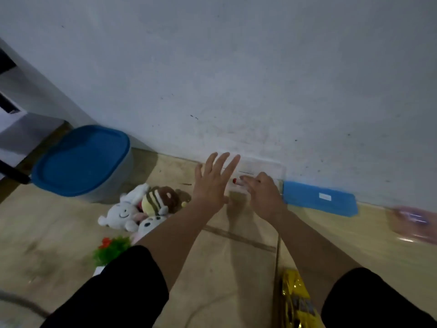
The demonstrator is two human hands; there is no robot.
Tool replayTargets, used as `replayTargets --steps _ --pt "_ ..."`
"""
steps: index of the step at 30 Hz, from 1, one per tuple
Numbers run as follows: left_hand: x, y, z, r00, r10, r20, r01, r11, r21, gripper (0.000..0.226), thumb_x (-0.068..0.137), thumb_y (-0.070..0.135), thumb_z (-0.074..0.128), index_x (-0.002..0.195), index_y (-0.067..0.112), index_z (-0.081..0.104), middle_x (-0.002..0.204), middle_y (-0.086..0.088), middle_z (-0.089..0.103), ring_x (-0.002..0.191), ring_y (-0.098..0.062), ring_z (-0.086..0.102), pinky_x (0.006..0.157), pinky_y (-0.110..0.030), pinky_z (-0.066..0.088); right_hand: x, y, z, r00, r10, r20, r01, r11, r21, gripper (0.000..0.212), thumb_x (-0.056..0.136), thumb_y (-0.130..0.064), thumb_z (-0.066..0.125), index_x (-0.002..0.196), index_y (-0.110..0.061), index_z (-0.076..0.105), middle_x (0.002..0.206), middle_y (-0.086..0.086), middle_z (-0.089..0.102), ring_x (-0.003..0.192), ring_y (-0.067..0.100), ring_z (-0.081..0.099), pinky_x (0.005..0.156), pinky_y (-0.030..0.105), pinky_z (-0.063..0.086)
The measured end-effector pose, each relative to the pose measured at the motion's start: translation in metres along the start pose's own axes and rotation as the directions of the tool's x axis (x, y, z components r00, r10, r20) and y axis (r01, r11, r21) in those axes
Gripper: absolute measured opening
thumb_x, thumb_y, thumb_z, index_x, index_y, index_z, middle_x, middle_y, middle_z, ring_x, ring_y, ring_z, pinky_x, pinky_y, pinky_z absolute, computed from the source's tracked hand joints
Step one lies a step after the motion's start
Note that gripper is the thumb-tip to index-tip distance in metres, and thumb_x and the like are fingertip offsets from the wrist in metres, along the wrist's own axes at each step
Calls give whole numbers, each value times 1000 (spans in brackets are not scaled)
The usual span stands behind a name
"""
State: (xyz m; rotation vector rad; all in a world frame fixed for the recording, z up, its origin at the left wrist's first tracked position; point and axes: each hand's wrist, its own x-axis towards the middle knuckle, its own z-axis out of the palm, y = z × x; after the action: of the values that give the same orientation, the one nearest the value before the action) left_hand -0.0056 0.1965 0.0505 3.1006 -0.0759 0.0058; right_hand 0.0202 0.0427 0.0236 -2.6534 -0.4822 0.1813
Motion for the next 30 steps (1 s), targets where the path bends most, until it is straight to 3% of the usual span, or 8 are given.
replayTargets --steps 5,11,13,16,19,24,27,30 --pt "39 -34 24 988 156 -3 -156 988 -6 104 77 46 70 148 31 -3 155 -1 5 141 -25 3 111 -47 21 38 -5 40 996 79 -51 -80 997 -3 38 91 -17 57 128 -23 52 125 2 51 114 19 47 110 33 33" --pt "49 -44 41 952 262 -162 -271 962 -39 86 73 32 74 145 22 29 142 -6 40 131 -25 29 98 -43 33 38 -4 38 999 33 -28 -31 998 59 27 94 -18 46 113 -9 64 117 10 57 109 24 48 100 32 38" --pt "49 -44 42 931 267 -249 -287 957 -49 82 66 26 79 139 19 42 132 -8 51 122 -26 36 92 -46 39 31 -6 31 990 53 -133 -51 999 19 24 91 -19 48 103 -7 65 109 11 58 103 25 51 93 33 42" --pt "48 -40 42 920 241 -311 -263 964 -31 71 63 25 76 130 20 53 115 -9 59 105 -28 55 86 -48 43 21 -7 25 899 70 -431 -174 963 -208 29 80 -22 51 106 -11 60 109 15 58 100 30 55 86 38 44" --pt "43 -39 40 952 256 -167 -271 960 -76 58 81 36 43 137 22 43 120 -8 55 106 -26 52 89 -48 34 14 -7 23 874 129 -469 -285 917 -278 43 77 -27 56 118 -15 52 115 14 56 103 31 53 89 44 44" --pt "33 -36 57 963 261 75 -259 965 -27 63 93 31 46 145 34 10 150 0 20 133 -22 23 103 -52 21 0 -2 37 967 130 -221 -194 933 -302 42 82 -28 54 124 -19 54 123 8 57 116 26 52 98 45 38" --pt "29 -32 63 959 254 124 -251 967 -44 61 99 35 31 147 35 -7 158 1 2 142 -23 8 107 -55 15 -5 -2 44 971 165 -176 -214 923 -319 49 91 -33 44 139 -22 38 144 6 43 136 24 35 113 45 21" --pt "22 -28 68 958 237 161 -235 972 -27 64 99 40 25 144 33 -20 158 2 -12 144 -22 -3 108 -57 11 -11 -2 52 977 179 -119 -210 915 -345 57 97 -40 30 148 -23 12 158 2 13 145 20 -1 115 43 -4"
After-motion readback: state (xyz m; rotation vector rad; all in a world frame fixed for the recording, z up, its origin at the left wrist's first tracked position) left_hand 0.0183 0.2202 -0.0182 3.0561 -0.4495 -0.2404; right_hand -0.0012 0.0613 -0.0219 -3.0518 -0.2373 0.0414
